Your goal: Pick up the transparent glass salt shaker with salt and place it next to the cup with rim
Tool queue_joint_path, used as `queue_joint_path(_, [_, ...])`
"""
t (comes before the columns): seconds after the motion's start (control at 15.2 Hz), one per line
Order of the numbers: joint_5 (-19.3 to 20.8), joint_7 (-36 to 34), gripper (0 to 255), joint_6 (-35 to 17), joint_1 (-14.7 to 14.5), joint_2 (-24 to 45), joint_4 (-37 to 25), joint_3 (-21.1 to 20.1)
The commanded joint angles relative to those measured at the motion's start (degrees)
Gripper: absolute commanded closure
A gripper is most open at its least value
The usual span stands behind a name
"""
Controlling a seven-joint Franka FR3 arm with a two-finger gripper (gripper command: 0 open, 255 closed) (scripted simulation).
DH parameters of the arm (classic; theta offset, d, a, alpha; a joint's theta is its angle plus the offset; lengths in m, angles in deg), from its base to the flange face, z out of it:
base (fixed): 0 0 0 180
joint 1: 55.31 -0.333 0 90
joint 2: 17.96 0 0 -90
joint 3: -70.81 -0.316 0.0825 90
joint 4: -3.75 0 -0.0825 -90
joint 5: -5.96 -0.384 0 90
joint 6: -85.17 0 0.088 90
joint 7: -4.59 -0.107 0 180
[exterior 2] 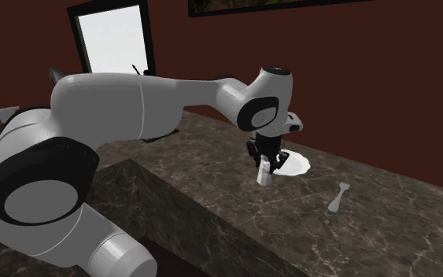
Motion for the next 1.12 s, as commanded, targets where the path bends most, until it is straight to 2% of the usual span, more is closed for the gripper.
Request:
queue_joint_path(0.0, [0.0,-0.2,255,1.1,0.0,0.0,-1.1,-0.1])
queue_joint_path(1.06, [-0.8,-1.4,255,13.2,-0.8,2.4,-15.6,-0.4])
